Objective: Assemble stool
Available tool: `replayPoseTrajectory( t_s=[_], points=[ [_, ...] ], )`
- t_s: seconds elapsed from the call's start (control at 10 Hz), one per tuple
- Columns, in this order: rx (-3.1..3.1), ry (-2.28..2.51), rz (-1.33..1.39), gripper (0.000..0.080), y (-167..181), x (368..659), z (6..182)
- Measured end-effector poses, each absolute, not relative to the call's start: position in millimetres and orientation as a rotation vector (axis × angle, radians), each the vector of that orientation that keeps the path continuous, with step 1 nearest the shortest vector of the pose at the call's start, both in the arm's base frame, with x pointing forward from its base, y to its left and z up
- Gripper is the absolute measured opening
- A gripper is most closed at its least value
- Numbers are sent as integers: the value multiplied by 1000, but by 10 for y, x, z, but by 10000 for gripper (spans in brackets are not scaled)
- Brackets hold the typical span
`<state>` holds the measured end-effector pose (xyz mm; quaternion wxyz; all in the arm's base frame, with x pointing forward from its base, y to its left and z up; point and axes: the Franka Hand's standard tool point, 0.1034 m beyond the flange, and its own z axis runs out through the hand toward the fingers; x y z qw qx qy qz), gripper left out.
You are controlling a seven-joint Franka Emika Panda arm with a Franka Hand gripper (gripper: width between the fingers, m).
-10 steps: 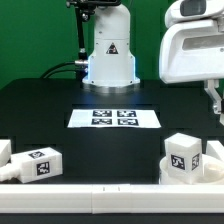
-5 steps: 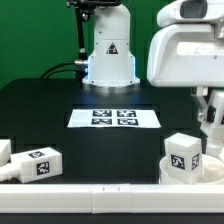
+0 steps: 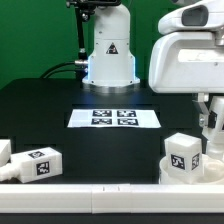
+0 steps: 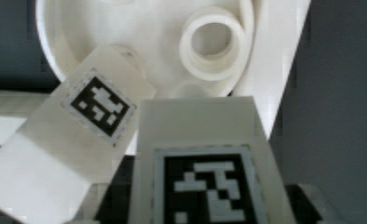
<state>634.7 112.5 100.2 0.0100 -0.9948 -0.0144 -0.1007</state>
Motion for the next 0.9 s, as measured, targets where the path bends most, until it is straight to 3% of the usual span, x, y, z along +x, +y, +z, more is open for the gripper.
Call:
replayPoseTrajectory(
  t_s=[0.4, 0.9],
  points=[
    [-3099, -28, -282, 320, 1231, 6250, 801],
    [-3098, -36, -301, 320, 1252, 6251, 768]
  ],
)
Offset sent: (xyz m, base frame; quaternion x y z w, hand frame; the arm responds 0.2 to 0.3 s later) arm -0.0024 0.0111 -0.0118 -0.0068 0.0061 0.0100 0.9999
